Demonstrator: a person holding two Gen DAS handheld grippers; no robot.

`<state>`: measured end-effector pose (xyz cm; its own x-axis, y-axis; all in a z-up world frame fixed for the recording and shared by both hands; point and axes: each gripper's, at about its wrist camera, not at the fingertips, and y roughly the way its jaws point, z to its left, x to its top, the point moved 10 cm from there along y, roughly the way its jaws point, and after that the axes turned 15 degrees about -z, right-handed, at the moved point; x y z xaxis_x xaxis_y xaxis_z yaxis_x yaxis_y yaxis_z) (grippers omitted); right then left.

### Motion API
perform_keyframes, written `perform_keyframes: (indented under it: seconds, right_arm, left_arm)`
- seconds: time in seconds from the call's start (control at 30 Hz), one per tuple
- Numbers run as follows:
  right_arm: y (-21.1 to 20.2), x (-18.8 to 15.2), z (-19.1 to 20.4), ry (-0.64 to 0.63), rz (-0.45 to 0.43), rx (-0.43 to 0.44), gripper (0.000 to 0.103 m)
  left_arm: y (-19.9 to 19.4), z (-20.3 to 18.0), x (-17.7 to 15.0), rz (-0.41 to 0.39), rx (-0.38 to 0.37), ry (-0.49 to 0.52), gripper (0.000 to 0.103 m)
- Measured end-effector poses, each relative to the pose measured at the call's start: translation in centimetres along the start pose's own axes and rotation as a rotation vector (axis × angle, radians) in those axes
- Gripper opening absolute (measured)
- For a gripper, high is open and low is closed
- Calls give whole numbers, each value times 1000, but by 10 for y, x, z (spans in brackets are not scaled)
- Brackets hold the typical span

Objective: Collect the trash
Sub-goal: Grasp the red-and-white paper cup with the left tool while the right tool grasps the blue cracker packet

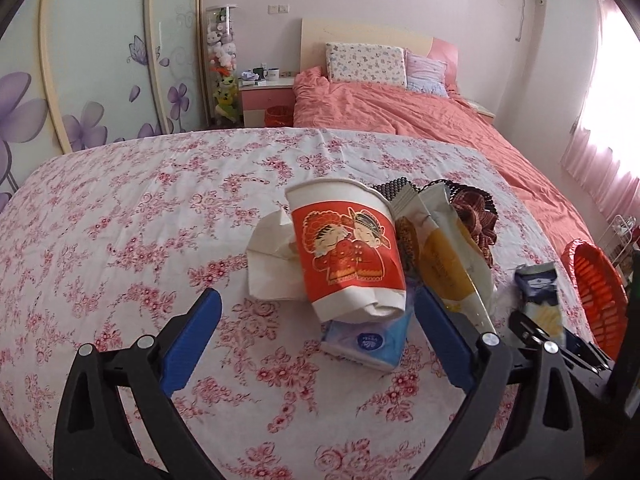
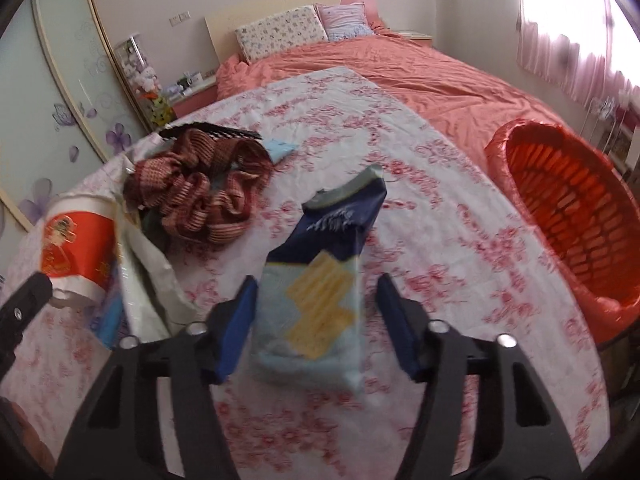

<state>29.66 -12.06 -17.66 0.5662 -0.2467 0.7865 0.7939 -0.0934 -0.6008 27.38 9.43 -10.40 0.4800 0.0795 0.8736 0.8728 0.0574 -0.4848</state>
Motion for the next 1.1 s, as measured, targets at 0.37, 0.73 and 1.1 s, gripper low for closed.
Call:
perform_keyframes:
  seconds: [0.37, 0.73, 1.1]
  right_arm:
    - [0, 3, -16, -4, -7, -9, 51]
    - [2, 6, -15, -25, -5, -2, 47]
    - [-7, 8, -14, -21, -19, 18, 42]
  left_arm:
    - [32, -6, -7, 54, 56, 31, 96]
    - [43, -9, 2, 49, -22, 4, 70]
    - [30, -11, 6, 17, -50, 6, 66]
